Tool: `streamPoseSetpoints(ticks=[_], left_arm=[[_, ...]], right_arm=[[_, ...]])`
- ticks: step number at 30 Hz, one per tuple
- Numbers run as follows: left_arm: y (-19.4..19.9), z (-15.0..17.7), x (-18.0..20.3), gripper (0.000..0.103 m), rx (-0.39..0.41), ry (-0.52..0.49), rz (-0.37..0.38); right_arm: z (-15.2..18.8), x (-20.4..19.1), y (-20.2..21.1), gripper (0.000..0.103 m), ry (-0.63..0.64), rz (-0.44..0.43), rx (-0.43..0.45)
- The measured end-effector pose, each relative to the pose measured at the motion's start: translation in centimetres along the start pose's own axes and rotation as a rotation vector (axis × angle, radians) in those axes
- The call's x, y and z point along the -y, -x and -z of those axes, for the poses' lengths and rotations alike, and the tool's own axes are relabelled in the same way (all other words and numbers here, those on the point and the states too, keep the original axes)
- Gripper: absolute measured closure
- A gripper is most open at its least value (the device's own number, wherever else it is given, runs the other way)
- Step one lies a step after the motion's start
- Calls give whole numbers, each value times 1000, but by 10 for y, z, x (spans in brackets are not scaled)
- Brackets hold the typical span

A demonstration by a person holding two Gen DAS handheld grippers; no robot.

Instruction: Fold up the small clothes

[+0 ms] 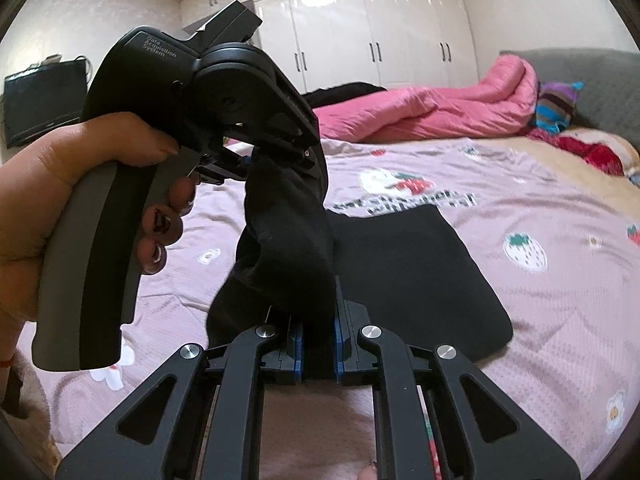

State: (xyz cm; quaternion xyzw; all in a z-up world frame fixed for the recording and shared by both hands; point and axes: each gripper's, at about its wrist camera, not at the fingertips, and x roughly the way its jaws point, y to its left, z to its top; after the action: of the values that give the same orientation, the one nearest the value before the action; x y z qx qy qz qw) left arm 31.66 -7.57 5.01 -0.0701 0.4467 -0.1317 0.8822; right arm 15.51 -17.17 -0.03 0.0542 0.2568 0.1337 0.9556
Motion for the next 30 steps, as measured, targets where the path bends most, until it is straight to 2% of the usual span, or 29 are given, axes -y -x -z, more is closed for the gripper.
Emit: streamPoseSetpoints(ticks=[7,12,15,18,19,20,24,26,28,30], left_arm=[[-42,2,23,87,-86,-10,-1],[-66,3,35,81,-146,-13,8],[-76,3,42,74,-167,-18,9],[-75,4,43,60,-145,-5,39],[-72,3,42,51,-133,13,77],[-69,3,40,48,-124,35,112],[-45,-1,32,48,-64,46,142],[-30,-1,27,45,-30,35,139],[-15,4,18,43,4,17,118],[-6,11,8,43,26,-5,80]], right_arm=[[11,34,-10,93,-121,-19,-73],[19,56,-17,90,-236,-80,-127],[24,69,-22,85,-313,-123,-163],[29,82,-25,79,-408,-180,-195],[32,86,-27,78,-440,-201,-217],[34,91,-29,77,-471,-225,-229],[37,103,-30,73,-566,-309,-255],[35,105,-26,69,-576,-323,-259],[29,108,-21,54,-577,-324,-252],[23,113,-18,50,-591,-320,-248]])
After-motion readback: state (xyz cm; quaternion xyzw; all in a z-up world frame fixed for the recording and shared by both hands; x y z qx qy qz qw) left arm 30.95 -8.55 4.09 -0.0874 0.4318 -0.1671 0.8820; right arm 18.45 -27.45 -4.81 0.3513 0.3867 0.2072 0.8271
